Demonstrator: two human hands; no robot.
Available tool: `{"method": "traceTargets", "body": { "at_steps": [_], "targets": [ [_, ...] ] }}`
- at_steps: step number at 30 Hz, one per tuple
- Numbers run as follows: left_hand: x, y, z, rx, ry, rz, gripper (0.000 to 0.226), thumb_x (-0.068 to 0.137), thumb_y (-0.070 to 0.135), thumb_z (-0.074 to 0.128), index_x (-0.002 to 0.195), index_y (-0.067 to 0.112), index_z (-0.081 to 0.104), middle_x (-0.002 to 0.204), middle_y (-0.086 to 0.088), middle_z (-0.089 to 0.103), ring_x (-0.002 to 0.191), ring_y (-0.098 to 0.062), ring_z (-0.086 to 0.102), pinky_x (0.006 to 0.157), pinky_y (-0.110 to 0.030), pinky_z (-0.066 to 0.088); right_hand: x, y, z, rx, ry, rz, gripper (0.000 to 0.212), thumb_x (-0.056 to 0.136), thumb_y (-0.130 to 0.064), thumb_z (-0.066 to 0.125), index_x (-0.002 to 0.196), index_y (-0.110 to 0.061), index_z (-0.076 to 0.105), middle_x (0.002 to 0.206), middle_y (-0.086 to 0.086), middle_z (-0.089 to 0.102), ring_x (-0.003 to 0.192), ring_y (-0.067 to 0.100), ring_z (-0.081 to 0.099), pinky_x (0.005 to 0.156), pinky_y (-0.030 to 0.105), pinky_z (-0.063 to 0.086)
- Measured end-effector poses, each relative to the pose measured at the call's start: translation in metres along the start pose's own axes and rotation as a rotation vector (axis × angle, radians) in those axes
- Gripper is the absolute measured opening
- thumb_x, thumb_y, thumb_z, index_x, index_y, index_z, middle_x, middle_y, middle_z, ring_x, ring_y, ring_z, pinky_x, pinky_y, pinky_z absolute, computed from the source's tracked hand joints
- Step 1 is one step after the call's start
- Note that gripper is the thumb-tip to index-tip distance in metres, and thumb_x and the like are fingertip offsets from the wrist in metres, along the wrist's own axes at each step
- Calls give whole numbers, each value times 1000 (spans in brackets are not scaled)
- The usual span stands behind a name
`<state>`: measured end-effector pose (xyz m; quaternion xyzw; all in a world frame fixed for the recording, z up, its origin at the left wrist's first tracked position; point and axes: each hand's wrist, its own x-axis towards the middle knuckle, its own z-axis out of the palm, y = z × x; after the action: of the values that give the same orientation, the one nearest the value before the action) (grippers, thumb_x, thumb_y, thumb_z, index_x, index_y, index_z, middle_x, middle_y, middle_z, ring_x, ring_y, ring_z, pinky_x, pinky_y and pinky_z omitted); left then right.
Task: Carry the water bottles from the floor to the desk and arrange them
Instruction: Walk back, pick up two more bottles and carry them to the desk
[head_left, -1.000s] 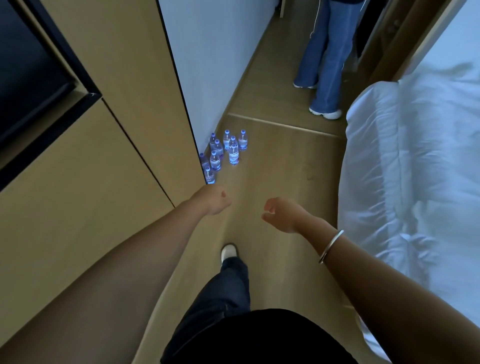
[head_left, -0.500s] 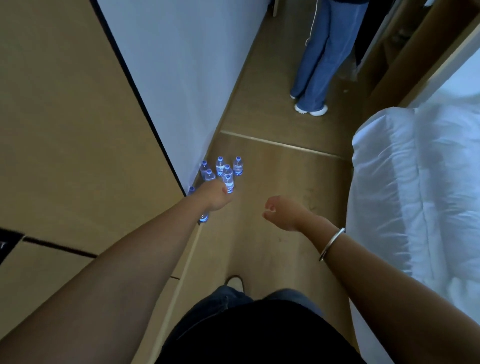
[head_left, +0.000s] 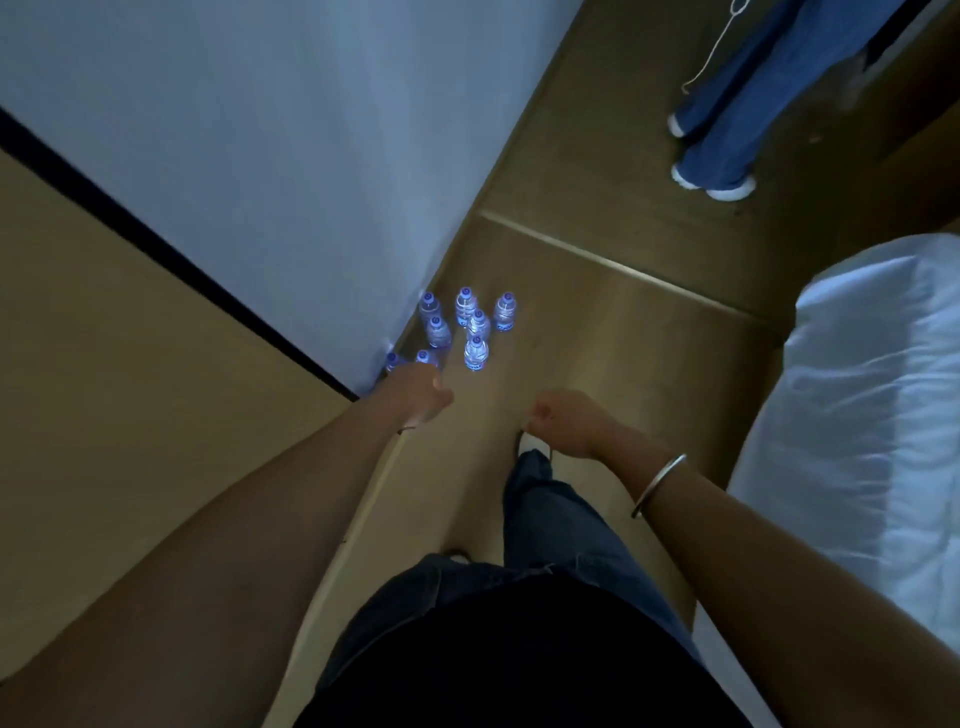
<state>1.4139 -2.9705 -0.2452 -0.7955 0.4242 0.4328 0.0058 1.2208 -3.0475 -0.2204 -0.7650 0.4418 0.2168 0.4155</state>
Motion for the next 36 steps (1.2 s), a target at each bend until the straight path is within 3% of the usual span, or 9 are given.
{"method": "traceTargets", "body": {
  "at_steps": [3,7,11,16,21,23,28,33,36],
  "targets": [
    [28,16,-5,22,-43,-58,26,90,27,48,89,5,62,101,-13,64,98,-27,58,87,-34,43,34,9,-35,9,-38,2,14,90,-20,51,84,-7,54,88,3,51,86,17,47,75,26,35],
    [68,24,-3,-8,-38,-104,30,91,27,50,108,5,60,116,-11,61,111,-28,55,91,-32,38,83,23,-59,-29,-107,-23,17,88,-20,52,79,-6,56,85,3,52,86,20,50,77,31,39],
    [108,10,5,-44,-42,-163,37,88,27,52,117,5,56,125,-14,55,121,-29,49,99,-34,37,131,28,-57,-107,-188,-31,20,92,-22,48,73,-17,49,87,1,48,92,17,44,79,26,32],
    [186,-34,29,-69,-65,-251,37,88,24,56,118,3,52,123,-16,56,114,-31,54,95,-35,41,210,35,-17,-208,-167,38,33,93,-28,47,119,-9,52,125,10,53,116,28,50,94,37,40],
    [278,-86,65,-97,-74,-324,31,87,20,56,112,3,53,113,-11,55,108,-22,53,92,-28,36,300,60,41,-204,-195,138,38,92,-33,47,123,-11,50,127,10,54,116,28,52,93,37,42],
    [308,-105,81,-156,-64,-359,30,86,18,54,111,0,54,113,-15,58,111,-28,55,92,-32,39,330,71,57,-196,-215,159,42,93,-35,47,128,-11,46,129,10,52,118,28,51,97,40,43],
    [385,-149,125,-221,-41,-507,51,90,23,56,133,3,39,130,-16,51,118,-34,50,96,-40,41,424,100,104,-189,-204,180,51,93,-40,46,132,-8,38,132,13,48,121,31,47,98,42,41],
    [449,-188,164,-320,4,-537,58,90,23,58,138,3,33,133,-17,49,121,-33,49,98,-39,40,502,128,139,-52,-165,195,78,91,-45,51,149,-14,9,151,11,25,137,28,31,108,39,29],
    [482,-203,182,-374,47,-512,60,92,21,55,143,8,27,139,-16,45,127,-32,45,98,-32,37,539,140,151,111,-104,128,89,85,-41,62,150,-18,4,151,10,25,137,24,29,108,33,27]
  ]
}}
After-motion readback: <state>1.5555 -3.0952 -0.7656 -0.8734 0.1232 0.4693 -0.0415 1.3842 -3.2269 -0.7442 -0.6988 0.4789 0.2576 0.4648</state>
